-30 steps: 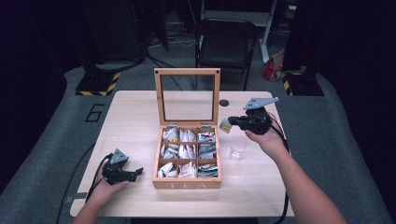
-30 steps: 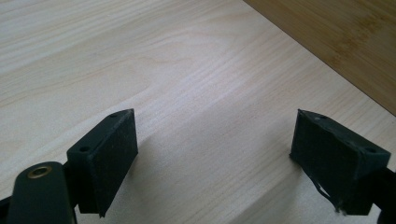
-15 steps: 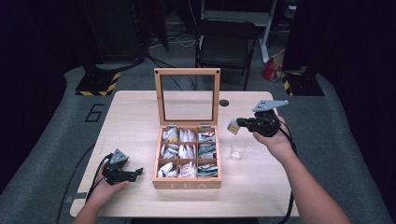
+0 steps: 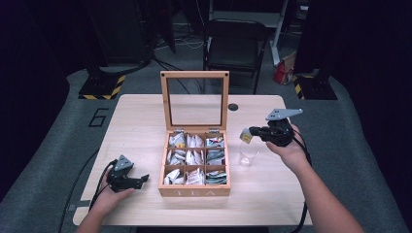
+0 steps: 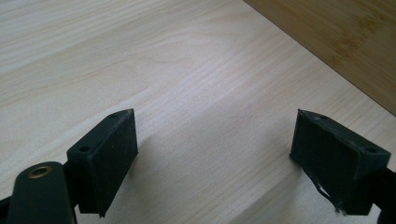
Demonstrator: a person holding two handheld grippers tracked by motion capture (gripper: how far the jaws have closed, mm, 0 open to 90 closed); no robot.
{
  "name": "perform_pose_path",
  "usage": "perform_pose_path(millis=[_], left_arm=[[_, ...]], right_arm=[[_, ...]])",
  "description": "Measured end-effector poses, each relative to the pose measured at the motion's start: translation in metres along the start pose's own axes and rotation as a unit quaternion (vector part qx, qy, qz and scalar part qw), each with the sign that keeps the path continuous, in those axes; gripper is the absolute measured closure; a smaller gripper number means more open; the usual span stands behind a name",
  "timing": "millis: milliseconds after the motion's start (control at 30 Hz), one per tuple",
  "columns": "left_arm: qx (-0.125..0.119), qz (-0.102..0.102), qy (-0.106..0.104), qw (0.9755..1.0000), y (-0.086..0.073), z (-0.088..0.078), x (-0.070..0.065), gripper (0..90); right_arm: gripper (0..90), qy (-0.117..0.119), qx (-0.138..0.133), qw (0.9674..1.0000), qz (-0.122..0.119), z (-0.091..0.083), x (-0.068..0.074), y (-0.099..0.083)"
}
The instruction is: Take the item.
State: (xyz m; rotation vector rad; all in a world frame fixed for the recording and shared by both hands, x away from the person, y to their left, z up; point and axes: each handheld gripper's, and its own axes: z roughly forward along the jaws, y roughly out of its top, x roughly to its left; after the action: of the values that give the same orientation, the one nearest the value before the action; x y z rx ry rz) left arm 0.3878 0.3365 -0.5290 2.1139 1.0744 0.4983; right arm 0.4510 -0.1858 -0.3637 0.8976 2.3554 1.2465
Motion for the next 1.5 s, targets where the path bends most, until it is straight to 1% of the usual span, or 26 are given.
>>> perform_pose_path(millis=[500,533,767,1100,1167,1200,1333,1367,1433,1467,1500], left_arm=[[0.0,0.0,0.0,1.0,0.0,0.0,0.0,14.1],[0.0,0.0,0.0,1.0,0.0,0.0,0.0,14.1],[0.0,0.001,0.0,1.0,0.0,0.0,0.0,14.1],[0.0,0.0,0.0,1.0,0.0,0.0,0.0,14.1],[0.0,0.0,0.0,1.0,0.0,0.0,0.0,14.1],[0.0,0.0,0.0,1.0,0.0,0.0,0.0,14.1],[0.0,0.0,0.0,1.0,0.0,0.0,0.0,14.1],[0.0,0.0,0.0,1.0,0.0,0.0,0.0,14.1],[0.0,0.0,0.0,1.0,0.0,0.0,0.0,14.1],[0.0,0.001,0.0,1.0,0.0,0.0,0.0,14.1],[0.0,0.001,0.0,1.0,0.0,0.0,0.0,14.1]], right_arm=[[89.9,-0.002,0.017,0.9997,0.015,0.006,-0.001,-0.025],[89.9,-0.003,0.017,0.9998,0.013,0.006,-0.001,-0.026],[89.8,-0.007,0.025,0.9995,0.021,0.01,-0.001,-0.036],[89.8,-0.006,0.036,0.9989,0.031,0.018,-0.001,-0.05],[89.7,-0.006,0.036,0.9989,0.028,0.02,-0.002,-0.052],[89.7,-0.008,0.039,0.9987,0.032,0.02,-0.001,-0.052],[89.4,-0.008,0.043,0.9987,0.027,0.022,-0.001,-0.054],[88.4,-0.01,0.042,0.9987,0.026,0.023,-0.001,-0.054],[83.1,-0.008,0.043,0.9986,0.028,0.024,0.0,-0.056],[80.8,-0.012,0.042,0.9987,0.028,0.025,0.0,-0.056],[79.1,-0.011,0.043,0.9985,0.032,0.026,0.0,-0.057]])
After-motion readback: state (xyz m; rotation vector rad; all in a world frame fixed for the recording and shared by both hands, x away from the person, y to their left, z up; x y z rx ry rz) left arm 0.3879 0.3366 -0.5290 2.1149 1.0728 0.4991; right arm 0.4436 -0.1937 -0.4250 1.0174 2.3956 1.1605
